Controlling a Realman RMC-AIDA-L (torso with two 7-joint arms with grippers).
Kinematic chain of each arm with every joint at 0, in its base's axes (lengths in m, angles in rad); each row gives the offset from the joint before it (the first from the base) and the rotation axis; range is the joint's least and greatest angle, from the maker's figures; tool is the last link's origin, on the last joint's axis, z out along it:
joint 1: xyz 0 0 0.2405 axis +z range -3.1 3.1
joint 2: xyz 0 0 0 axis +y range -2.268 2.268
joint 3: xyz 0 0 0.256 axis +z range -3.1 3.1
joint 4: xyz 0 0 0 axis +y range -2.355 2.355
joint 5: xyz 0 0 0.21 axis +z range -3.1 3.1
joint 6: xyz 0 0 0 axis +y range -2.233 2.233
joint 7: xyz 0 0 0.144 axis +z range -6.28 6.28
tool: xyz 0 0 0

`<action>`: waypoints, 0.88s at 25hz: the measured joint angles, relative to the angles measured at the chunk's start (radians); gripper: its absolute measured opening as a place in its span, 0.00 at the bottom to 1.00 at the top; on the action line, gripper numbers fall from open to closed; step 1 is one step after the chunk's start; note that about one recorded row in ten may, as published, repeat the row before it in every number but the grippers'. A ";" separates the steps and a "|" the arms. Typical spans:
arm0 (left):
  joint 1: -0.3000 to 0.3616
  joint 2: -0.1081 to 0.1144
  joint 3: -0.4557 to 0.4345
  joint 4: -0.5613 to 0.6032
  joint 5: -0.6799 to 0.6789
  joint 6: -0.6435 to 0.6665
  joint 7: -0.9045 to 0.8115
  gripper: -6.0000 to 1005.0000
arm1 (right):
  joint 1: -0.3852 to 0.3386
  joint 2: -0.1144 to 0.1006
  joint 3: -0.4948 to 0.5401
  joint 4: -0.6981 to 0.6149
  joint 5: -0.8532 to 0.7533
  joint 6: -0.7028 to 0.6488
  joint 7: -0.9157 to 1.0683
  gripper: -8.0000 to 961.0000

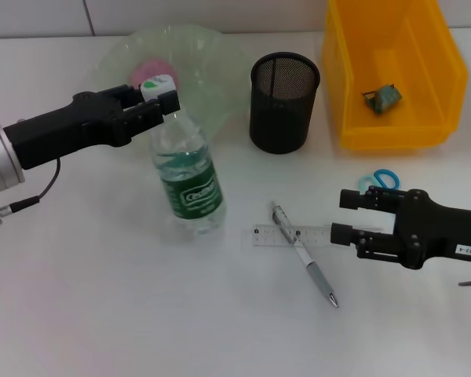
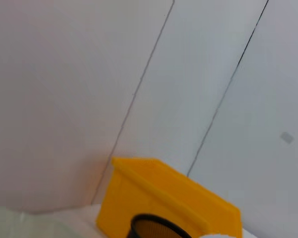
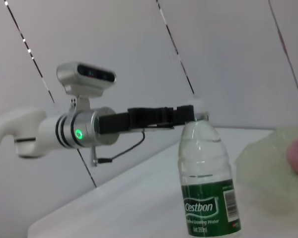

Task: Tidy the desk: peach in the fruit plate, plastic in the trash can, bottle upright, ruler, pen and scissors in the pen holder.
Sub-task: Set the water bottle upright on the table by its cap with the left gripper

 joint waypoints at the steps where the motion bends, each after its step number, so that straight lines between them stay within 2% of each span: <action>1: -0.008 0.000 -0.011 -0.035 -0.018 0.001 0.052 0.45 | 0.000 0.000 0.001 0.006 0.007 0.001 -0.005 0.73; 4: -0.021 0.000 -0.032 -0.091 -0.046 0.005 0.143 0.45 | 0.000 0.000 0.007 0.023 0.020 0.002 -0.018 0.73; 5: -0.040 0.000 -0.058 -0.179 -0.097 0.022 0.285 0.45 | 0.000 0.000 0.013 0.026 0.022 0.003 -0.021 0.73; 9: -0.051 0.000 -0.066 -0.253 -0.161 0.035 0.410 0.45 | 0.001 0.000 0.033 0.033 0.023 0.003 -0.024 0.73; 11: -0.063 0.000 -0.066 -0.336 -0.224 0.037 0.532 0.45 | 0.000 0.002 0.037 0.034 0.024 0.003 -0.025 0.73; 17: -0.074 -0.003 -0.066 -0.397 -0.264 0.039 0.636 0.44 | -0.001 0.008 0.037 0.034 0.024 0.003 -0.025 0.73; 22: -0.078 -0.003 -0.066 -0.409 -0.267 0.039 0.646 0.48 | 0.001 0.009 0.039 0.034 0.025 0.006 -0.025 0.73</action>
